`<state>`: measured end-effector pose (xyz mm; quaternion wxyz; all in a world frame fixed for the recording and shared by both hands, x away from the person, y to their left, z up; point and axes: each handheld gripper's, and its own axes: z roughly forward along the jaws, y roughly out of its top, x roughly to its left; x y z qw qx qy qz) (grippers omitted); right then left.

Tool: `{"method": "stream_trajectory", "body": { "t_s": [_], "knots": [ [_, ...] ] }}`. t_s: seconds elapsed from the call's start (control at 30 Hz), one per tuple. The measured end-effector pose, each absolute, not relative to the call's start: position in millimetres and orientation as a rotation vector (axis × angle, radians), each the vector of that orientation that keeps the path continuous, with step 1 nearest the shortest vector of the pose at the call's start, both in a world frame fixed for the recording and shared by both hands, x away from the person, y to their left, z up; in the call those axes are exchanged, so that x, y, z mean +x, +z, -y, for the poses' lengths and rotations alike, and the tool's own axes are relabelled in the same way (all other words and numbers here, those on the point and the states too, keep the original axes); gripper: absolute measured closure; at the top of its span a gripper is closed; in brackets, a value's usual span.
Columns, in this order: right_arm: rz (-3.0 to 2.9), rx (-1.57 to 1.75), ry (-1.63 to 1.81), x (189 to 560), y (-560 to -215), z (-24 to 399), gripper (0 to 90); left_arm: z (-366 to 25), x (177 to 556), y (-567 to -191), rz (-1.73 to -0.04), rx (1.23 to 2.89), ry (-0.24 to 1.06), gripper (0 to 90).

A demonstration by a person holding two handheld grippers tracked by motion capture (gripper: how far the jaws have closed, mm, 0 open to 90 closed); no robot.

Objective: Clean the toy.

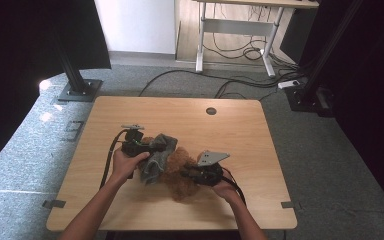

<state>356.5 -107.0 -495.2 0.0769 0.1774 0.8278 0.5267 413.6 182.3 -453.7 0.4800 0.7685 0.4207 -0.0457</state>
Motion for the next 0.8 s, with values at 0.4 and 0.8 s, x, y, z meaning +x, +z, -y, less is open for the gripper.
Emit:
{"method": "stream_trajectory", "body": {
  "t_s": [0.4,0.8],
  "knots": [
    [-2.480,0.510,1.582,356.8,-494.9,108.9,76.5,-207.4,405.1,-439.0,-1.029,1.815,-0.028,76.0],
    [-2.489,0.492,1.598,361.3,-494.9,107.8,77.0,-162.9,417.5,-421.5,-0.942,1.828,-0.103,75.8]
  ]
}}
